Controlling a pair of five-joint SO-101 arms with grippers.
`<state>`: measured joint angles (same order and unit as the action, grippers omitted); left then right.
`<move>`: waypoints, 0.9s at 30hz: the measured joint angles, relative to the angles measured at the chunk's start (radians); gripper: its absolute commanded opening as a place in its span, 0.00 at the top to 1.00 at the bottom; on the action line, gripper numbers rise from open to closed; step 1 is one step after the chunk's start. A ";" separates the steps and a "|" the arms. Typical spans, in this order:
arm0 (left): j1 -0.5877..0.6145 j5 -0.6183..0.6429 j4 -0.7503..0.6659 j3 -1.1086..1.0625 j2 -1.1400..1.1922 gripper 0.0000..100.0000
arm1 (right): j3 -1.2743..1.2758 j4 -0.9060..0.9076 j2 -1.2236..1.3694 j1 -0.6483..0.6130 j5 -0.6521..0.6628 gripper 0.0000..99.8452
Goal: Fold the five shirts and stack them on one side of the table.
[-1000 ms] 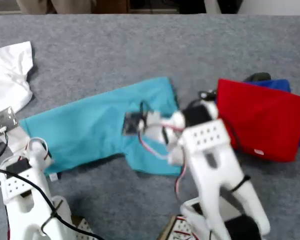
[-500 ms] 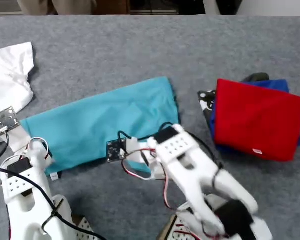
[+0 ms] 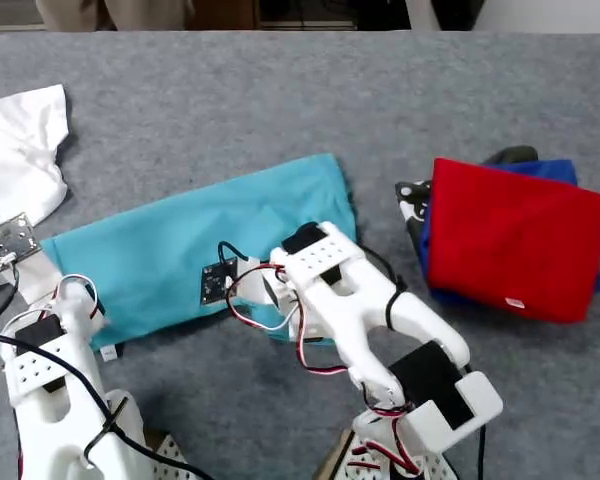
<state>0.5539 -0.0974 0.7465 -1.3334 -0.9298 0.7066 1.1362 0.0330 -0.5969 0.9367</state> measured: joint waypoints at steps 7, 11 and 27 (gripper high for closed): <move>0.000 0.000 0.000 0.000 0.000 0.98 | -0.011 -0.006 0.003 0.002 -0.002 0.91; 0.000 0.000 0.000 0.000 0.000 0.98 | -0.015 -0.040 0.012 0.005 -0.003 0.97; 0.000 0.000 0.000 0.000 0.000 0.98 | -0.112 0.037 0.035 0.081 -0.017 1.00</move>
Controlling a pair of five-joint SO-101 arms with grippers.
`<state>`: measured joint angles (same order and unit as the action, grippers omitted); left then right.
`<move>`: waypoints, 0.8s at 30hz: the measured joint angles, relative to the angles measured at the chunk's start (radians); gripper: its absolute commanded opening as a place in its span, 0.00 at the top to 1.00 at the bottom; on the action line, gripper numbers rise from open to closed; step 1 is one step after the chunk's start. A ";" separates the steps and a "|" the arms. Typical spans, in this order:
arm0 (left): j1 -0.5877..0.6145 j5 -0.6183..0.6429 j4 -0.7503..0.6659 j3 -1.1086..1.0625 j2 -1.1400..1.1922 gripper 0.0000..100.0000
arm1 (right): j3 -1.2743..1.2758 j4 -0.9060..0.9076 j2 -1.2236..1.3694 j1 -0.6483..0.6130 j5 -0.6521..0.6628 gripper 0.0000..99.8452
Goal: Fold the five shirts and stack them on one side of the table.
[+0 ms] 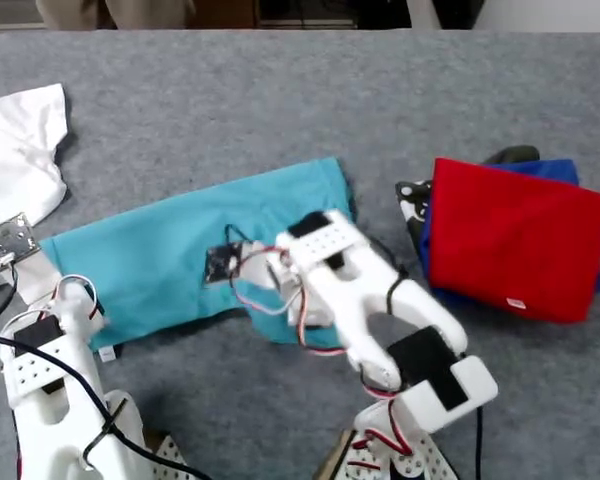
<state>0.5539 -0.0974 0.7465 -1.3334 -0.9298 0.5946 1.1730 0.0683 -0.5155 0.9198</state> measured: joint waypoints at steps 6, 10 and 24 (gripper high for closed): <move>0.000 0.000 0.000 0.000 0.000 0.98 | -0.288 0.201 0.023 0.023 0.000 1.00; 0.000 0.000 0.000 0.000 0.000 0.98 | -0.514 0.292 0.130 0.023 0.000 1.00; 0.000 0.000 0.000 0.000 0.000 0.98 | -1.468 0.589 0.764 0.023 0.262 1.00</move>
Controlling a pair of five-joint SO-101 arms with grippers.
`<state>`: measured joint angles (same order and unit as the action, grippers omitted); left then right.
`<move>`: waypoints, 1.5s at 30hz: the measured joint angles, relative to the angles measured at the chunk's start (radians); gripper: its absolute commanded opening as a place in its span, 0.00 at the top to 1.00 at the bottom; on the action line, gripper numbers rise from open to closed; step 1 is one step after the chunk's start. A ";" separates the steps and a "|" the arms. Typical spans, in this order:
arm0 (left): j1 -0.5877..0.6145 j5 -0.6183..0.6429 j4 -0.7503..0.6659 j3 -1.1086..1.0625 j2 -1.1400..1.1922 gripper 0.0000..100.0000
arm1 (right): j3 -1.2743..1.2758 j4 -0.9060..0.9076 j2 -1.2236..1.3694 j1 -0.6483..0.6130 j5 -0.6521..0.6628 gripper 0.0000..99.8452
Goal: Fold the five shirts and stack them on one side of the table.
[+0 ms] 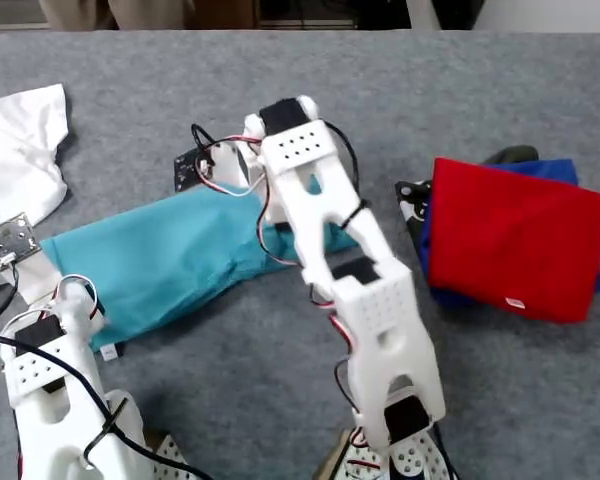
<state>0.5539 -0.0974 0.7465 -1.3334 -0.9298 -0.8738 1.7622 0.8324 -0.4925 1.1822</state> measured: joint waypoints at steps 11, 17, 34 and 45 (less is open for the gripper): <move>0.000 0.000 0.000 0.000 0.000 0.98 | -0.361 0.002 0.193 -0.038 0.066 0.72; 0.000 0.000 0.000 0.000 0.000 0.98 | -0.508 0.002 0.193 -0.038 -0.032 0.72; 0.000 0.000 0.000 0.000 0.000 0.98 | 0.080 -0.006 -0.137 -0.069 -0.292 1.00; 0.000 0.000 0.000 0.000 0.000 0.98 | 0.204 -0.204 -0.061 -0.147 -0.359 1.00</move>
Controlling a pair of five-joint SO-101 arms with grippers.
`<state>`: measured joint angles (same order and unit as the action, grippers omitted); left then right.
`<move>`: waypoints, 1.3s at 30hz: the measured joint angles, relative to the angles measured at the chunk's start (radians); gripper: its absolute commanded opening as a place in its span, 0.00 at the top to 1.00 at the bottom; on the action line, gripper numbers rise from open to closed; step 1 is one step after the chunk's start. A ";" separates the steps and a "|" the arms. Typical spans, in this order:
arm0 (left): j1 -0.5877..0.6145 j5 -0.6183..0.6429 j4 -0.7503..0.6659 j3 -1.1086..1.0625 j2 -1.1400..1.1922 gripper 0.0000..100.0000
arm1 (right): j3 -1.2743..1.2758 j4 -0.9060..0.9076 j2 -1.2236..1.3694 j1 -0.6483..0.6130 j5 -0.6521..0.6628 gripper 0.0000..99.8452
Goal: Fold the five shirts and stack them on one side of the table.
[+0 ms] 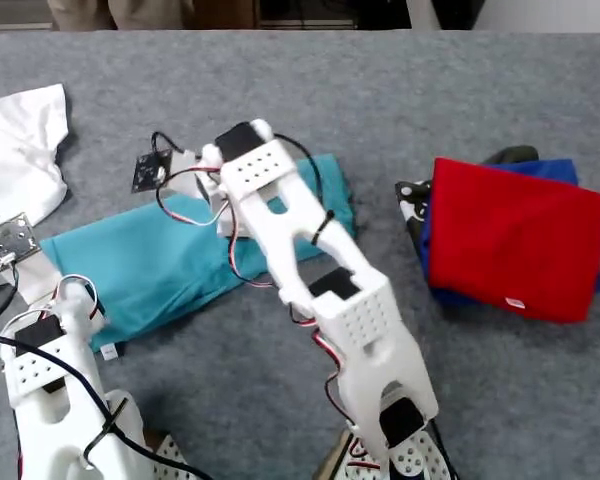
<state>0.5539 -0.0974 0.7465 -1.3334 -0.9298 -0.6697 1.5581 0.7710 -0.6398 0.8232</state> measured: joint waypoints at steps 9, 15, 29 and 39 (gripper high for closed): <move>0.000 0.000 0.000 0.000 0.000 0.98 | -0.353 -0.002 0.242 0.000 -0.028 1.00; 0.000 0.000 0.000 0.000 0.000 0.98 | -0.565 0.071 0.318 0.000 -0.066 1.00; 0.077 0.000 0.328 0.353 0.035 0.80 | -0.463 0.210 -0.046 0.115 -0.118 1.00; 0.140 0.000 0.463 0.637 0.520 0.73 | -0.025 0.210 -0.362 0.121 -0.118 1.00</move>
<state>0.6935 -0.0974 1.2098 -0.6966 -0.4097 -0.6943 1.7683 0.4089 -0.5186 0.7050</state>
